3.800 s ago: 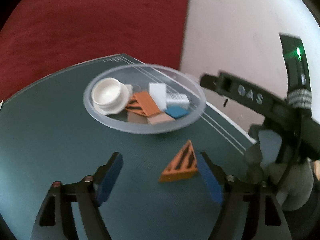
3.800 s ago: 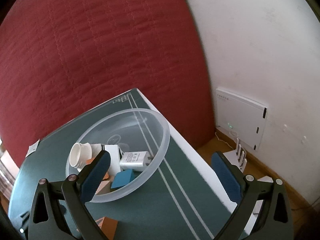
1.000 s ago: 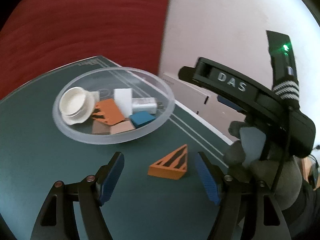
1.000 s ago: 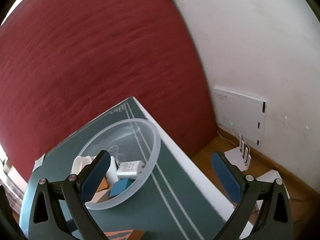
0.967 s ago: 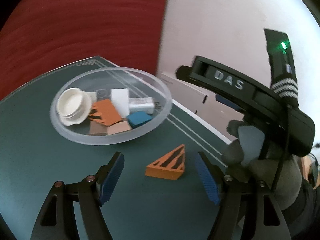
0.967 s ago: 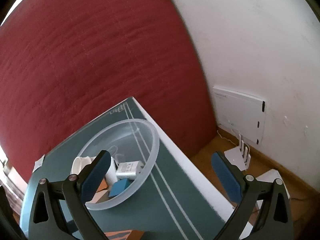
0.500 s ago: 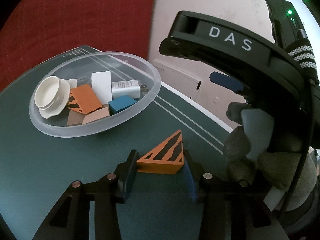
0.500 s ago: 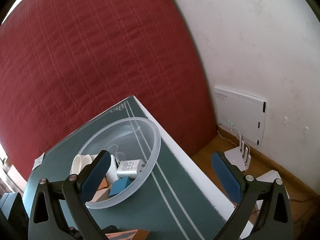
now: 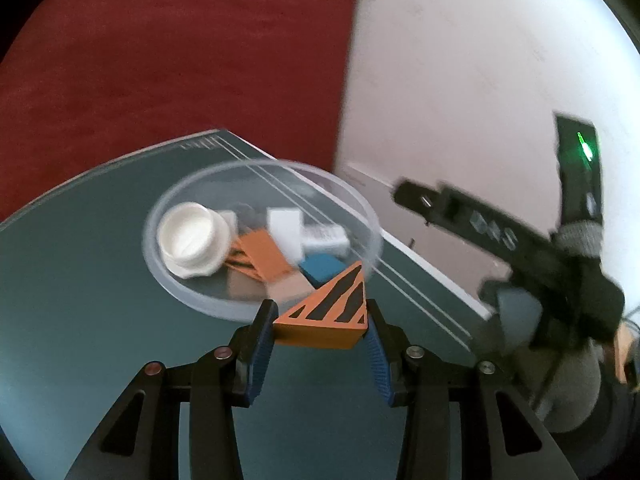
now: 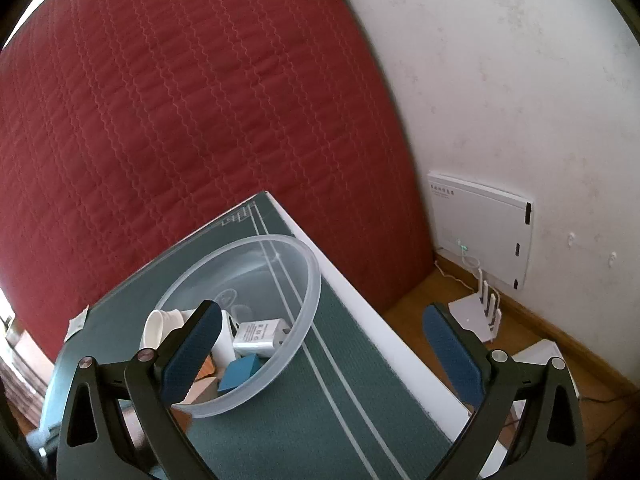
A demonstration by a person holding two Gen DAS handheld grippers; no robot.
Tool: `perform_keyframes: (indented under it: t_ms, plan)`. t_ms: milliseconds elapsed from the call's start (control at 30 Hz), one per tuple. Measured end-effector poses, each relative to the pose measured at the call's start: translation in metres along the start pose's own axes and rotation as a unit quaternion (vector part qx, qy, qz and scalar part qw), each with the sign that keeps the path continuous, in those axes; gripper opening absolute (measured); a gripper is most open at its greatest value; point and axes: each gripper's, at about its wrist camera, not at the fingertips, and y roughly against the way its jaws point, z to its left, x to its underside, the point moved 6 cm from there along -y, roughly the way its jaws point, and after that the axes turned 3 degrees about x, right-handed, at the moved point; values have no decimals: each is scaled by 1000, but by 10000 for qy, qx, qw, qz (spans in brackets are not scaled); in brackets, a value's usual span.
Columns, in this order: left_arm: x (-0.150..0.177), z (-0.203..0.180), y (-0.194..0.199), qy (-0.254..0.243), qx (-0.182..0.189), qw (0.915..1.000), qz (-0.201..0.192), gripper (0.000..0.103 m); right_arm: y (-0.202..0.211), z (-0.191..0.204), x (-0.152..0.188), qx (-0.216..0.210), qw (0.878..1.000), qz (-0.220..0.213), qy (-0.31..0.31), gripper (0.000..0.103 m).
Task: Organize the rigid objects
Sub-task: 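Lower the striped triangular block into the bowl and open the left gripper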
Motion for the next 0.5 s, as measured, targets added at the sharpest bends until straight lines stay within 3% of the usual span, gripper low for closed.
perform_keyframes:
  t_ms: [300, 333, 400, 500]
  plan:
    - [-29, 43, -30, 169, -555, 9983, -100, 48, 0, 0, 3, -17, 10000, 23, 50, 101]
    - [-29, 46, -33, 212, -610, 9979, -85, 50, -1, 0, 3, -19, 10000, 26, 49, 101]
    - [-27, 50, -34, 292, -681, 9972, -85, 68, -1, 0, 3, -30, 10000, 34, 54, 101]
    - [-23, 54, -34, 318, -785, 9964, -94, 75, -1, 1, 4, -40, 10000, 46, 59, 101]
